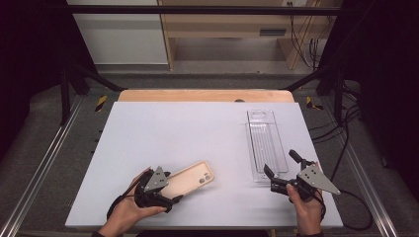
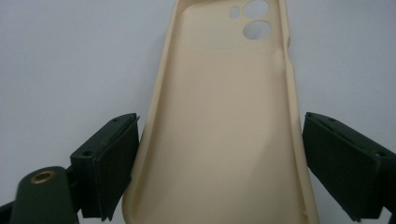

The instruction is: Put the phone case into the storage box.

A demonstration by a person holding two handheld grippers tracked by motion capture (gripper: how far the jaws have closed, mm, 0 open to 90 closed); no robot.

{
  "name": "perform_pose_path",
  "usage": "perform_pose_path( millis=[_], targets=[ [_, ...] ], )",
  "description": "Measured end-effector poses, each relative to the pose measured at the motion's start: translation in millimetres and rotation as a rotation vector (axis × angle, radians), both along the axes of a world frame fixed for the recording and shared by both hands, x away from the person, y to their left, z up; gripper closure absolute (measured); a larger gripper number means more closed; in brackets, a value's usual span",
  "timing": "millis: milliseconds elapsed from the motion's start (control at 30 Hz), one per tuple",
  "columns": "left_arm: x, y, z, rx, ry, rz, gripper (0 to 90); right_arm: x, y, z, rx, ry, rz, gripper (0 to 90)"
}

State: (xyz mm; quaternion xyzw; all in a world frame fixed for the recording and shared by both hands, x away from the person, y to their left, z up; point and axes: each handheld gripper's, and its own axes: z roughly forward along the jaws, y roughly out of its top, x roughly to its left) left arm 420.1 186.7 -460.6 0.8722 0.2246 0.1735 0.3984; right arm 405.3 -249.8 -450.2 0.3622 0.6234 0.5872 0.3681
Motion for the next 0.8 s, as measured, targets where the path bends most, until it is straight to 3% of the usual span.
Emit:
perform_pose_path(
  millis=[67,200,333,600,667,800],
  targets=[
    [1.4,-3.0,3.0,-0.02,-0.065,0.034,12.1,-0.5,0.7,0.4,-0.002,-0.003,0.001,2.3],
    [5.7,-6.6,3.3,-0.104,-0.132,0.087,12.0,-0.6,3.1,0.6,-0.011,0.001,0.005,2.3],
    [7.6,-9.5,11.2,-0.089,-0.21,0.104,12.0,0.8,9.6,10.3,-0.02,0.018,-0.013,2.7],
    [6.0,1.2,12.9,-0.137,-0.242,0.152,12.0,5.8,36.8,31.6,-0.05,0.059,-0.015,3.5],
    [3.5,3.6,14.5,-0.138,-0.272,0.163,12.0,8.4,50.2,39.2,-0.069,0.07,-0.003,3.8],
    [1.5,8.1,17.4,-0.161,-0.292,0.183,12.0,17.3,80.5,56.7,-0.125,0.098,0.026,4.4]
  ],
)
